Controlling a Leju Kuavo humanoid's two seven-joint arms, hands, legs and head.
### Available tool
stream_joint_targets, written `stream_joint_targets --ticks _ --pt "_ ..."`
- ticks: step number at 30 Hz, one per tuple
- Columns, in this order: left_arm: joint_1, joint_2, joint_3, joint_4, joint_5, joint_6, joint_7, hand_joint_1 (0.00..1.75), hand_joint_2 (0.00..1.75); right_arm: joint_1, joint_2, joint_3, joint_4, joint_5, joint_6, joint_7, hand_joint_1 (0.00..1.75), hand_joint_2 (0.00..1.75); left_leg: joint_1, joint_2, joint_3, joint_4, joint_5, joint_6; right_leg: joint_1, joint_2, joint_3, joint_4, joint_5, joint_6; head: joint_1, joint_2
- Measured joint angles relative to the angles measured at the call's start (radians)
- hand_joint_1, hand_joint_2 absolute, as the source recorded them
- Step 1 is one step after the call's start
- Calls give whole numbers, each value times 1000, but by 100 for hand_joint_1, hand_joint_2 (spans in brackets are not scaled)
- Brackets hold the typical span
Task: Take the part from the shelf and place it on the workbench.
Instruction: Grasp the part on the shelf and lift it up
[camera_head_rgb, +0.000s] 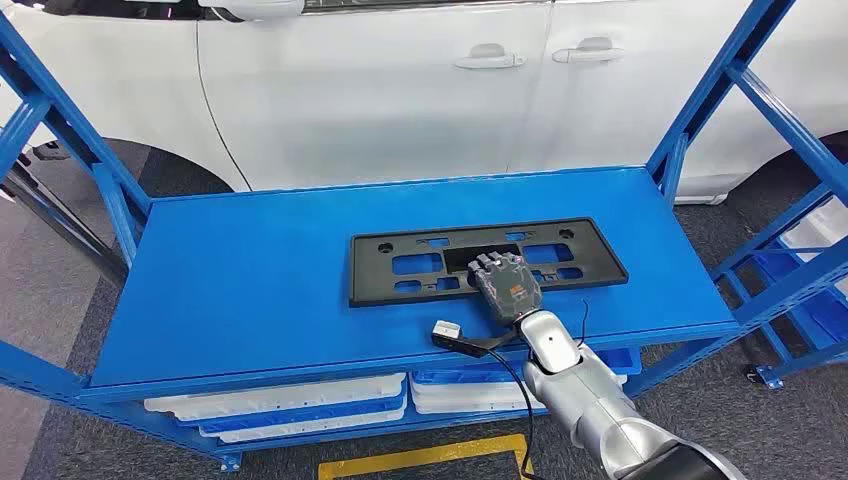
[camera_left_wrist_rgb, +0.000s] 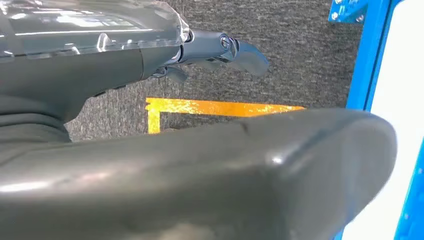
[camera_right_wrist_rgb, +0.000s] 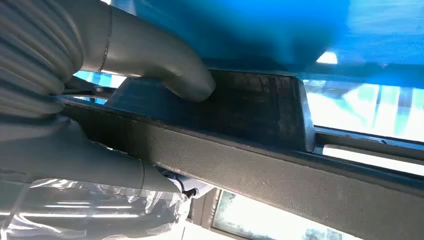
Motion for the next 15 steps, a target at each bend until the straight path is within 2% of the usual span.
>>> stream_joint_targets --ticks 2,4,5,6,7,9,10,11,12,14,15 --pt "-1 0 -1 0 -1 2 -8 0 175 1 -2 -1 0 -1 -1 -3 175 175 0 0 -1 0 1 4 -2 0 -25 55 -32 4 0 0" --pt "-3 1 -4 0 4 7 -23 0 175 8 -4 -3 -4 -4 -4 -11 175 175 -1 0 -4 -1 2 9 -5 -1 -91 192 -96 11 0 0" --pt "-3 1 -4 0 9 12 -28 0 175 13 -4 -5 -9 -8 -7 -17 175 175 -1 0 -5 0 3 9 -6 -1 -121 252 -115 13 0 0" --pt "-2 1 -4 0 16 15 -32 0 175 18 -5 -7 -18 -13 -11 -25 175 175 -1 0 -5 0 3 9 -6 -1 -135 279 -115 13 0 0" --pt "-3 1 -4 0 24 16 -36 0 175 24 -5 -10 -31 -24 -16 -38 175 175 -2 -1 -4 0 2 9 -6 -1 -129 261 -93 11 0 0" --pt "-3 0 -2 0 40 8 -49 0 175 34 -5 -19 -77 -82 -28 -88 175 175 -2 -2 -3 1 1 7 -4 -1 -69 128 -20 1 0 0" --pt "-4 0 0 0 50 -2 -59 0 175 42 -5 -27 -113 -144 -34 -135 175 175 -4 -2 -3 1 1 4 -2 -1 -37 59 7 -5 0 0" --pt "-5 -1 2 0 59 -14 -70 0 175 56 -5 -35 -166 -250 -37 -209 175 175 -5 -2 -4 2 1 1 1 -1 -16 12 21 -10 0 0" --pt "-6 -1 4 0 68 -28 -81 0 175 75 -4 -43 -232 -390 -36 -299 175 175 -6 -2 -5 2 1 -4 4 -1 -7 -11 25 -14 0 0" --pt "-7 -1 9 0 85 -53 -97 0 175 130 -4 -55 -415 -750 -2 -487 175 175 -7 -3 -6 -1 2 -15 6 -3 -8 -16 24 -19 0 0" --pt "-8 0 11 0 93 -62 -100 0 175 158 -5 -57 -531 -936 35 -554 175 175 -8 -2 -7 2 -3 -20 3 -4 -7 -19 25 -23 0 0"
